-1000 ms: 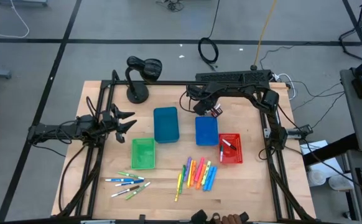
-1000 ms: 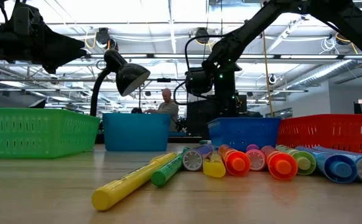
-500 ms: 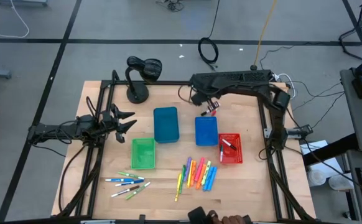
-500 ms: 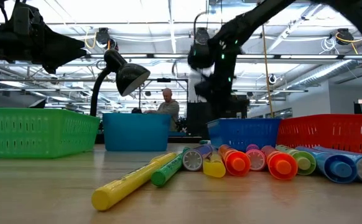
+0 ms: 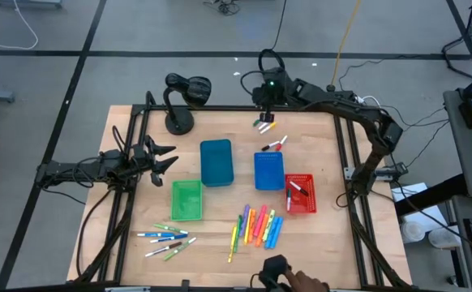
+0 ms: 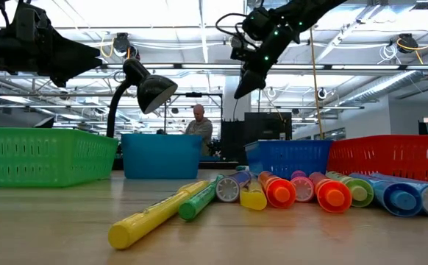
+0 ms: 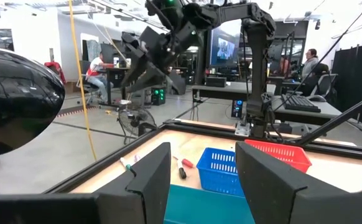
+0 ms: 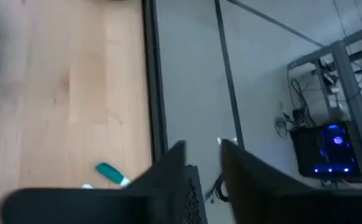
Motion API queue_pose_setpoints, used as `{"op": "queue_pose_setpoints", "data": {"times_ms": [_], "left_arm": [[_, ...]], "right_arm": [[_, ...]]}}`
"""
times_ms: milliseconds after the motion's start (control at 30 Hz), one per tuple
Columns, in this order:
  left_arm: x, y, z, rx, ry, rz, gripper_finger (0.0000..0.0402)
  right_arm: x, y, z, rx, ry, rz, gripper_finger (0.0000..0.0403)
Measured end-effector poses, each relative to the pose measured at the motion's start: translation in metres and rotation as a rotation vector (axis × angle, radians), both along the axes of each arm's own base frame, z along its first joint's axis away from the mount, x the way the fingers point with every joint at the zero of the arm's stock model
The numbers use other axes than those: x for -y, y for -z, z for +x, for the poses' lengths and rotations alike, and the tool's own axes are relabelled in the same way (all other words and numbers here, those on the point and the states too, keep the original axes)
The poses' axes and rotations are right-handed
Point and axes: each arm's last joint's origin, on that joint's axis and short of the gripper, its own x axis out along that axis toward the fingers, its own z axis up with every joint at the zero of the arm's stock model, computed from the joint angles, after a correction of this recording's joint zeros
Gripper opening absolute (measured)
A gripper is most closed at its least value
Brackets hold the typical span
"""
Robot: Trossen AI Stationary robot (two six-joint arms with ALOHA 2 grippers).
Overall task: Pick & Place Markers
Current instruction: Put the green highlighter pen into the red bin
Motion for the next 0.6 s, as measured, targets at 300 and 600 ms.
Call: {"op": "queue_pose_setpoints", "data": {"times_ms": [300,600], "left_arm": [[0.0,0.0,0.0,0.0,0.0,0.0,0.0184],[0.0,0.0,0.0,0.0,0.0,0.0,0.0184]], "right_arm": [[0.005,0.022,0.006,-0.049,-0.037,-0.092,0.0252],[0.031,0.079,0.006,-0.102,0.008,0.177,0.023]]}}
